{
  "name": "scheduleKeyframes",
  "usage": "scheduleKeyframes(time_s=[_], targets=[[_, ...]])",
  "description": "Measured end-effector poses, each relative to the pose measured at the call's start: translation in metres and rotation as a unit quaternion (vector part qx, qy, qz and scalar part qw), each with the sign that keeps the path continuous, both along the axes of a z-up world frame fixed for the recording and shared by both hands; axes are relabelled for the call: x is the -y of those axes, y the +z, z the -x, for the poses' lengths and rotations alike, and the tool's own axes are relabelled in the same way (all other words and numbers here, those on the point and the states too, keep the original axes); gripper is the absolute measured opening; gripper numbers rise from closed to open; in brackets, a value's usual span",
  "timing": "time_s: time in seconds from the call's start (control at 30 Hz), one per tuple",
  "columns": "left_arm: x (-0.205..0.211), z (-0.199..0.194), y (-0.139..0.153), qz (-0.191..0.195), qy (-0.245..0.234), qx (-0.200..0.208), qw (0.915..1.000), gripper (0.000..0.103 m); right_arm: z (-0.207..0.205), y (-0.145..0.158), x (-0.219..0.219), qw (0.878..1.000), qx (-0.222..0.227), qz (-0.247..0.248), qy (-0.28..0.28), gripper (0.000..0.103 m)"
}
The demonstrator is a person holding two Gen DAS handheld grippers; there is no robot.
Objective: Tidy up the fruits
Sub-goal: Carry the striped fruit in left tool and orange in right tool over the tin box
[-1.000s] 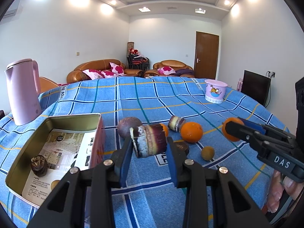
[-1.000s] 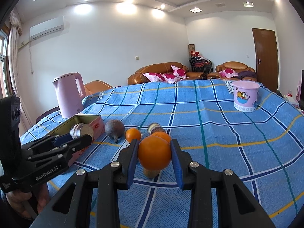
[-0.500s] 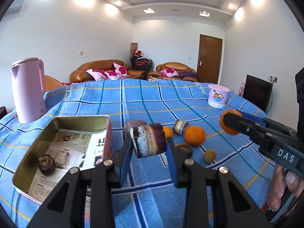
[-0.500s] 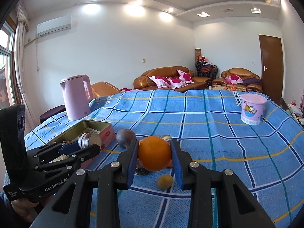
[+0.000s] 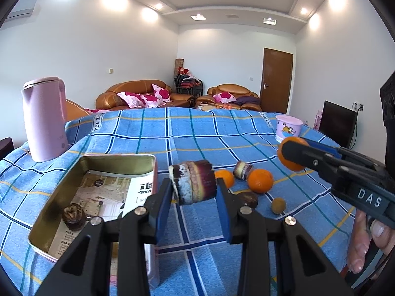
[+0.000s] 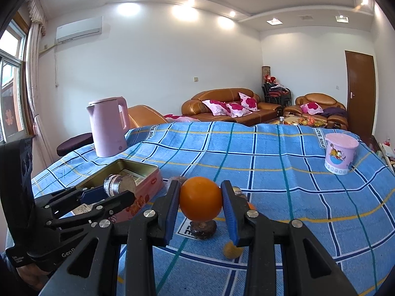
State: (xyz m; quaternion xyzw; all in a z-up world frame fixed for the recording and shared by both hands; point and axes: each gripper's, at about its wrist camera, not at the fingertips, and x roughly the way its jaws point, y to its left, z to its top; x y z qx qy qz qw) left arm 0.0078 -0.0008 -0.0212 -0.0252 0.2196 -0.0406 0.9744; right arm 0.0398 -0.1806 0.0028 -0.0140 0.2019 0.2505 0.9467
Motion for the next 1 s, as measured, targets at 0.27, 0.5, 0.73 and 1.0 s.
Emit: scheduleKeyframes(time_s=[0.27, 0.5, 0.73, 1.0], targets=[[-0.016, 0.002, 0.005, 0.003, 0.019, 0.001, 0.9998, 0.037, -0.002, 0.012, -0.018, 1.000, 0.007, 0.006, 0.021, 0.036], [-0.044, -0.001, 0.010, 0.006, 0.048, -0.003, 0.9988, 0.037, -0.005, 0.023, -0.037, 0.999, 0.005, -0.001, 0.042, 0.036], [-0.081, -0.006, 0.011, 0.010, 0.083, -0.019, 0.9964, 0.037, -0.010, 0.028, -0.066, 0.998, 0.004, 0.011, 0.069, 0.036], [-0.119, -0.013, 0.007, 0.029, 0.093, -0.043, 0.9944, 0.037, -0.021, 0.019, -0.100, 0.995, -0.016, 0.019, 0.099, 0.036]])
